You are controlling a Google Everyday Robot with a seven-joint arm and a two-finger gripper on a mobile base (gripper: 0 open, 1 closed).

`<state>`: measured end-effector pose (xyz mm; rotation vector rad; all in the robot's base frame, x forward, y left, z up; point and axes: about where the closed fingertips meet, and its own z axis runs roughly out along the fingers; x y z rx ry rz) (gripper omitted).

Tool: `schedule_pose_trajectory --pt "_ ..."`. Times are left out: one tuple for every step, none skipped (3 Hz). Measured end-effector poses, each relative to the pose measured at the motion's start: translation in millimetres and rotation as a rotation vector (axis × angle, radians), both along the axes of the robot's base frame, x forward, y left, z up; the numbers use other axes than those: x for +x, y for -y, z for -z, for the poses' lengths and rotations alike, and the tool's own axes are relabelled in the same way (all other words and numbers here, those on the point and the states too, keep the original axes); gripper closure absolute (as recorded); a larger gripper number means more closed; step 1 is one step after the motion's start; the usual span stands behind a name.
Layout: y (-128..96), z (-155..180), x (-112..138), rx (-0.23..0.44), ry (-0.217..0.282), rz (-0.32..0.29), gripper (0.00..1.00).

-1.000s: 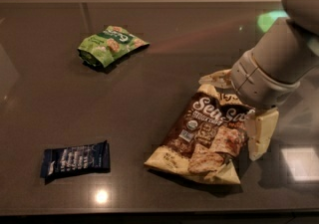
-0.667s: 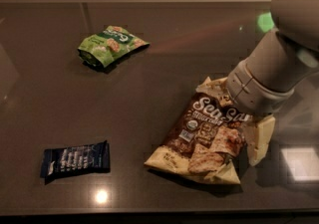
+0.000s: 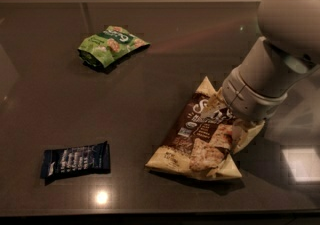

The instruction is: Move brown chip bag near green rice chip bag

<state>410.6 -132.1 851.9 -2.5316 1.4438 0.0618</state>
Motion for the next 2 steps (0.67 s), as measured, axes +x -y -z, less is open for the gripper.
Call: schedule_pose_trajectory --pt "-0.8 -3.9 5.6 -0.006 -0.001 0.022 0.63" --pt "-3.5 -17.0 22.5 -0.001 0.022 0.077 0.87"
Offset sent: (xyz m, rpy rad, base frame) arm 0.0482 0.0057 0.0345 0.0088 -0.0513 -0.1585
